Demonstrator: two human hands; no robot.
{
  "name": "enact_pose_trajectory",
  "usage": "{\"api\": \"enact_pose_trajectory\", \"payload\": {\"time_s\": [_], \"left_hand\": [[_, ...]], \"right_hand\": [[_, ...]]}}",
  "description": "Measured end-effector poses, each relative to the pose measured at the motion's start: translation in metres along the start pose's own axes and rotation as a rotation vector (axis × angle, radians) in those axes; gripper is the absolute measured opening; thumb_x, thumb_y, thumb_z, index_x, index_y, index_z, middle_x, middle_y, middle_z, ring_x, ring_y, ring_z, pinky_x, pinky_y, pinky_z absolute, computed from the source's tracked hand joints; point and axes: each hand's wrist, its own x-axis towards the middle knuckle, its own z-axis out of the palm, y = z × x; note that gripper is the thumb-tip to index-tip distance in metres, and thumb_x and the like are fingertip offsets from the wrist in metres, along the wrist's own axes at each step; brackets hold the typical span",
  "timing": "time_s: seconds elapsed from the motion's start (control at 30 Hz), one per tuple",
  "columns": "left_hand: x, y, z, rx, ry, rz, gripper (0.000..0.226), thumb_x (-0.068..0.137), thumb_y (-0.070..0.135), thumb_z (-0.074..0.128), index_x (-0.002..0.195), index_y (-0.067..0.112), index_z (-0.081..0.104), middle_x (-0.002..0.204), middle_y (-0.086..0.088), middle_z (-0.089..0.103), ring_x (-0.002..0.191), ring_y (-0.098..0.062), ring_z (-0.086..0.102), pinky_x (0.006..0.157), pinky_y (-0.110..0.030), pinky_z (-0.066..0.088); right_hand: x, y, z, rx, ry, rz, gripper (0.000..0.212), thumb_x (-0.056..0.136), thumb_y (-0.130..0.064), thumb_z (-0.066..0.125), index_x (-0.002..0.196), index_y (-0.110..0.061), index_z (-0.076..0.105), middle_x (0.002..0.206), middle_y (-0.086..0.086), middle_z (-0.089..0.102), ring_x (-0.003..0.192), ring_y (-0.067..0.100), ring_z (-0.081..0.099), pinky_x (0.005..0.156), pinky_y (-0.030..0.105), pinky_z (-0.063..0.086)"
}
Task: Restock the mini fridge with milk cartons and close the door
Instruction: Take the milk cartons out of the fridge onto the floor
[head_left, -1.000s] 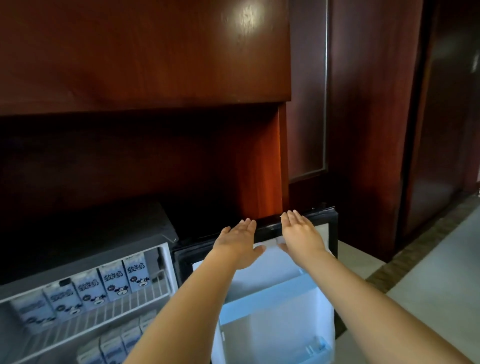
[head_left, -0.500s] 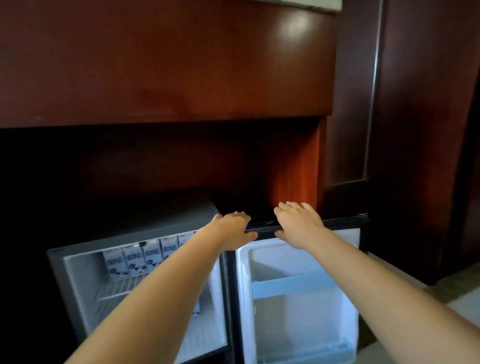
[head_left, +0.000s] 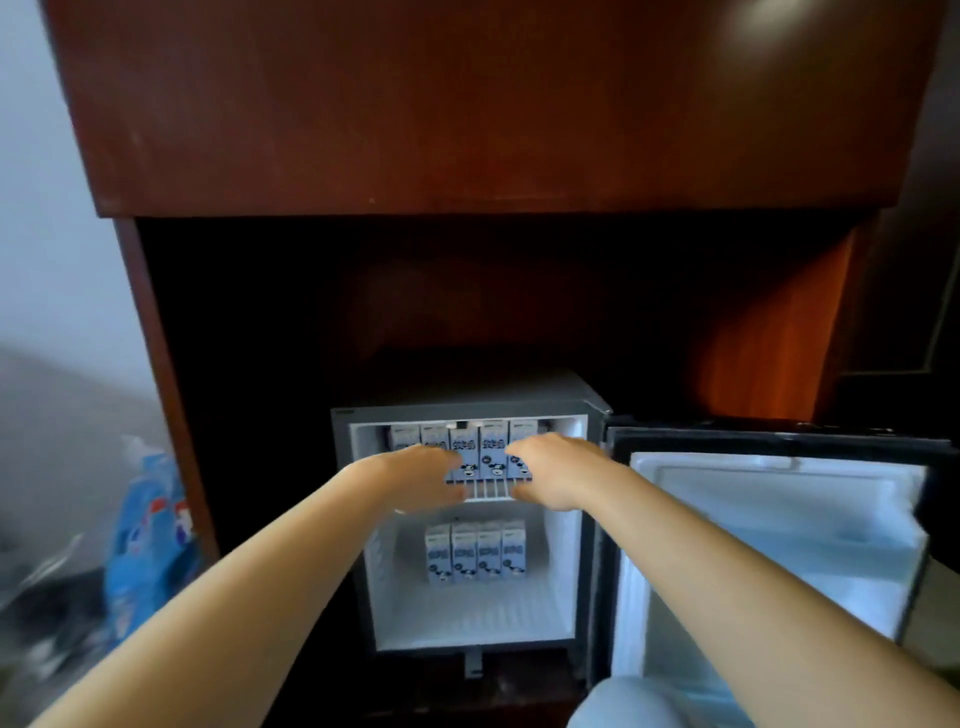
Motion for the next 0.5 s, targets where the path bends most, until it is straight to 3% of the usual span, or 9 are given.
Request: {"api": "enact_pose_trajectory", "payload": {"time_s": [0.13,0.23,0.3,0.4,0.5], "left_hand": [[0.007,-0.042,0.023,-0.051,-0.030,-0.049,0.051,0.097,0.038,0.040,0.141,0.014,0.034,0.144,-0.008,0.042,0.130,-0.024,0.042,0.109,-0.038,0.036],[0.017,-0.063,0.041,-0.151,-0.037,-0.051,0.048,0.097,0.037,0.042,0.140,0.017,0.036,0.141,-0.006,0.043,0.126,-0.021,0.046,0.105,-0.035,0.039],[0.027,-0.076,0.055,-0.192,-0.039,-0.072,0.050,0.097,0.037,0.043,0.142,0.016,0.033,0.143,-0.005,0.041,0.129,-0.021,0.044,0.107,-0.035,0.038],[0.052,-0.094,0.075,-0.239,-0.012,-0.099,0.041,0.098,0.029,0.040,0.136,0.015,0.040,0.136,-0.005,0.044,0.124,-0.021,0.047,0.103,-0.034,0.040],[0.077,-0.105,0.089,-0.252,0.058,-0.119,0.032,0.097,0.021,0.040,0.127,0.013,0.045,0.127,-0.005,0.045,0.117,-0.021,0.048,0.101,-0.036,0.042]], "right_hand": [[0.036,-0.022,0.025,0.064,-0.055,-0.029,0.040,0.092,-0.033,0.053,0.126,-0.013,0.048,0.125,0.007,0.056,0.110,0.028,0.056,0.088,0.041,0.048],[0.065,-0.032,0.043,0.089,-0.091,-0.043,0.029,0.091,-0.029,0.054,0.114,-0.012,0.052,0.106,0.007,0.060,0.089,0.023,0.057,0.073,0.036,0.047],[0.084,-0.037,0.056,0.123,-0.099,-0.044,0.019,0.090,-0.026,0.055,0.103,-0.012,0.053,0.098,0.007,0.059,0.082,0.022,0.055,0.072,0.037,0.047],[0.112,-0.040,0.076,0.142,-0.100,-0.048,0.016,0.088,-0.021,0.056,0.102,-0.014,0.053,0.098,0.004,0.057,0.085,0.021,0.055,0.073,0.034,0.047],[0.138,-0.040,0.096,0.154,-0.084,-0.046,0.026,0.087,-0.018,0.057,0.112,-0.015,0.053,0.109,0.001,0.057,0.098,0.020,0.055,0.086,0.035,0.049]]}}
